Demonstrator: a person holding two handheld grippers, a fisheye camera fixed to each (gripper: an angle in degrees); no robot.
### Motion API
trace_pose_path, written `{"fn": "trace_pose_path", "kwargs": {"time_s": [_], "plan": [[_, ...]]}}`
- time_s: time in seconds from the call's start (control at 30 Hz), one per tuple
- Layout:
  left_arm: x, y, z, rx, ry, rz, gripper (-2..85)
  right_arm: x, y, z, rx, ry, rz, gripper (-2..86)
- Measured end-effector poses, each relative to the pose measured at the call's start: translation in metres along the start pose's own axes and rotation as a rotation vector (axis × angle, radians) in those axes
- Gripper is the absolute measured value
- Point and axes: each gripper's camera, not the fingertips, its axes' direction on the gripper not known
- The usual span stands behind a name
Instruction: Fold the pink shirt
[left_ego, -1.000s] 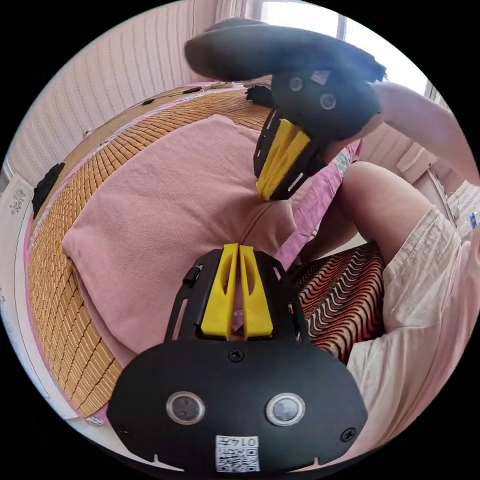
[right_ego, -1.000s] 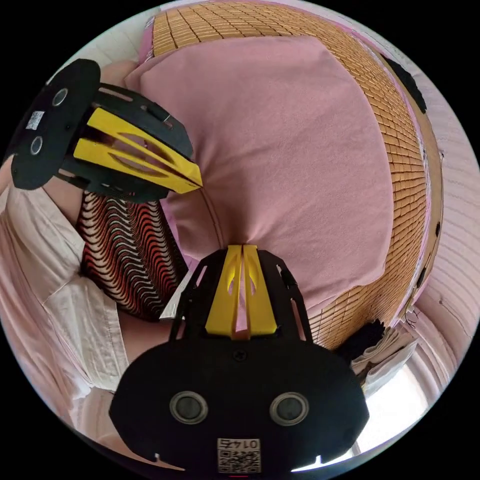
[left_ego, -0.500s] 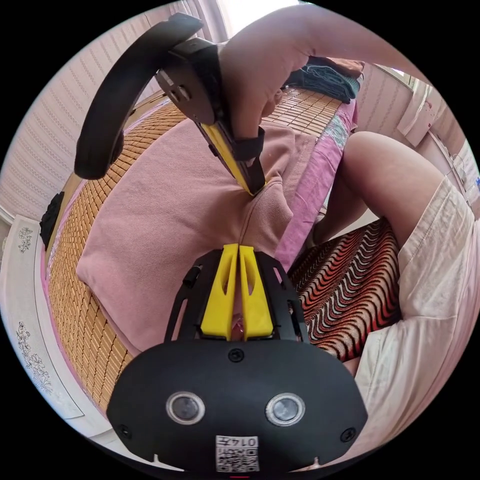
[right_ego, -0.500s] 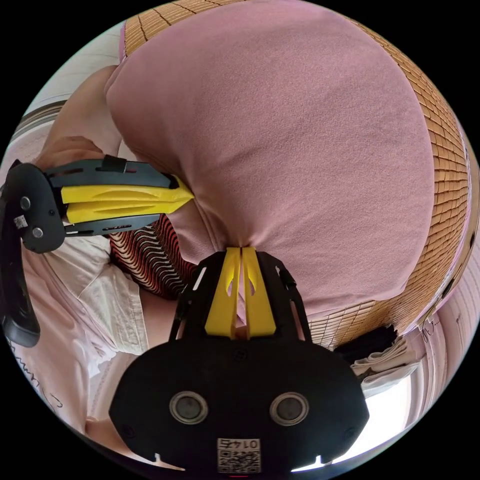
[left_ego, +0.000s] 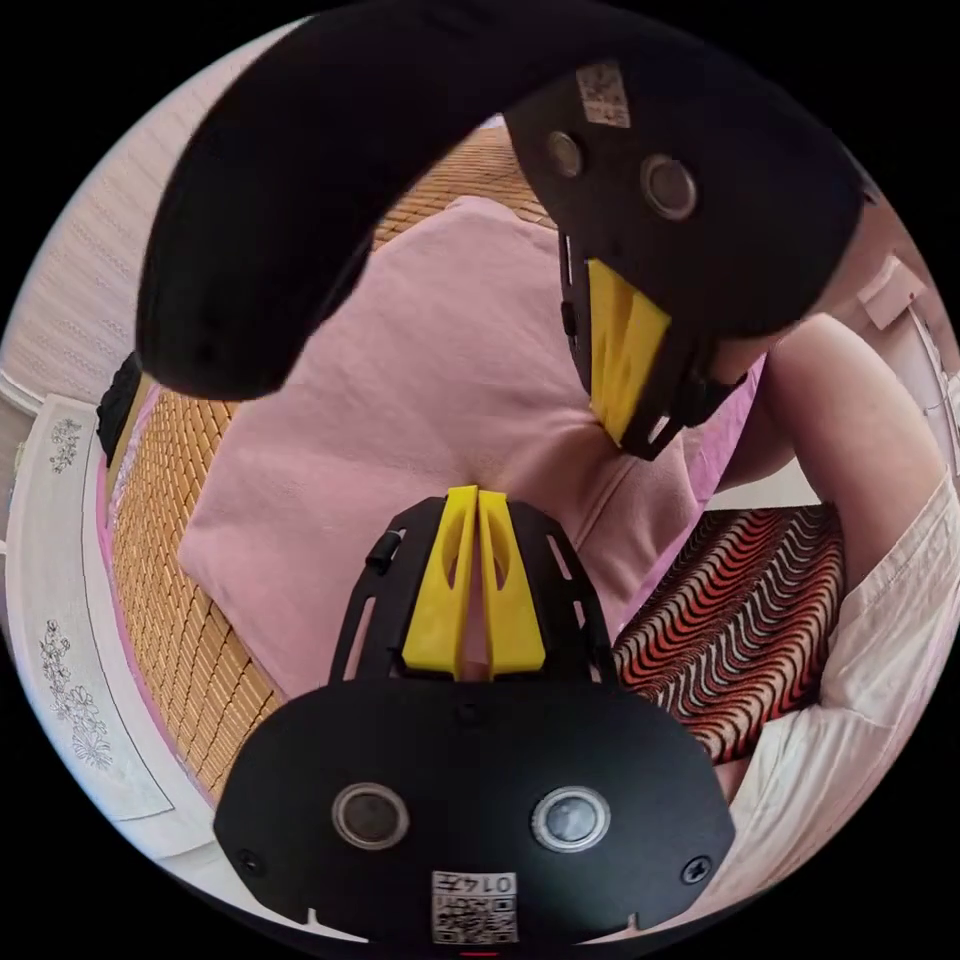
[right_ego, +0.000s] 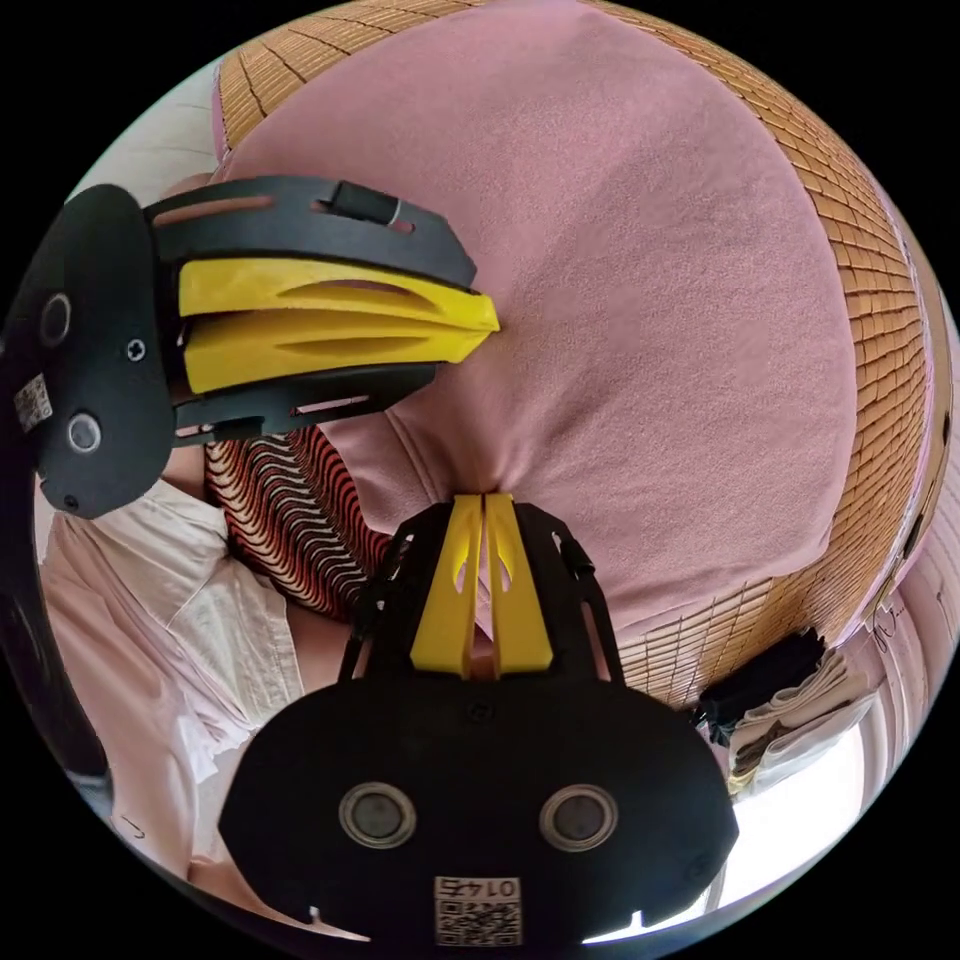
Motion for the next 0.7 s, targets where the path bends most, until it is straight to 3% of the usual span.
{"fn": "trace_pose_path", "kwargs": {"time_s": [0.33, 0.57, 0.7], "plan": [[0.016, -0.009, 0.001, -0.021, -0.063, 0.053, -1.0, 0.014, 0.041, 0.013, 0.216, -0.100, 0.090, -0.8], [0.017, -0.004, 0.000, 0.019, -0.057, 0.012, -1.0, -0.007, 0.084, 0.028, 0.436, -0.022, 0.131, -0.7], [0.014, 0.000, 0.001, 0.047, -0.037, -0.021, -1.0, -0.003, 0.093, 0.007, 0.404, -0.070, 0.088, -0.9]]}}
